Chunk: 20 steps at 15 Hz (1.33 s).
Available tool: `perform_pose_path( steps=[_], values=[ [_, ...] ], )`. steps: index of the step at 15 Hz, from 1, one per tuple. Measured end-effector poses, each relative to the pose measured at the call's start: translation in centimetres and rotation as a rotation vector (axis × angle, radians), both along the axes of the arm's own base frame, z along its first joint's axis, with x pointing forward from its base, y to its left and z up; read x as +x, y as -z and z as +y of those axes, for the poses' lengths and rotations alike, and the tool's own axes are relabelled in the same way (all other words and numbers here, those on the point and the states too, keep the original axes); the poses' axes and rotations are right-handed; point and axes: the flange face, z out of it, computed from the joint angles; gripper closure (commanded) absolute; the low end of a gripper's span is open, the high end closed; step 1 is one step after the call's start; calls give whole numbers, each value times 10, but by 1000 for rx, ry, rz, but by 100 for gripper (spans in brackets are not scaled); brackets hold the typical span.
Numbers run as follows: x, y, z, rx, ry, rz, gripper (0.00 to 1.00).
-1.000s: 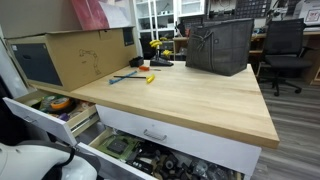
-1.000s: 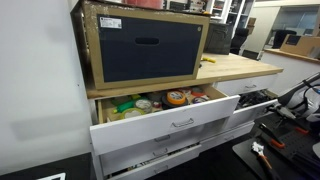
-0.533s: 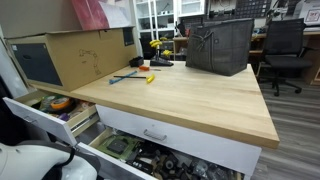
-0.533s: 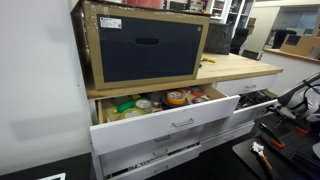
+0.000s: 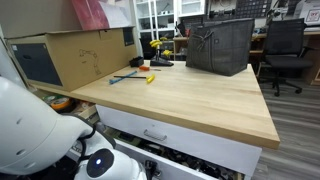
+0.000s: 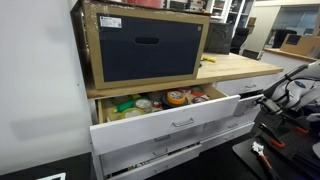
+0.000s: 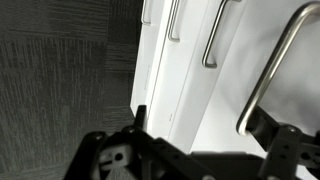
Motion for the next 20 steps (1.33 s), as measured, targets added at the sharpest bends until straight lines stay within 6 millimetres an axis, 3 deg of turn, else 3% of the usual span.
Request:
perform_pose_path(
  steps=[20],
  values=[
    [5, 0, 3, 6, -6, -10, 0]
  ],
)
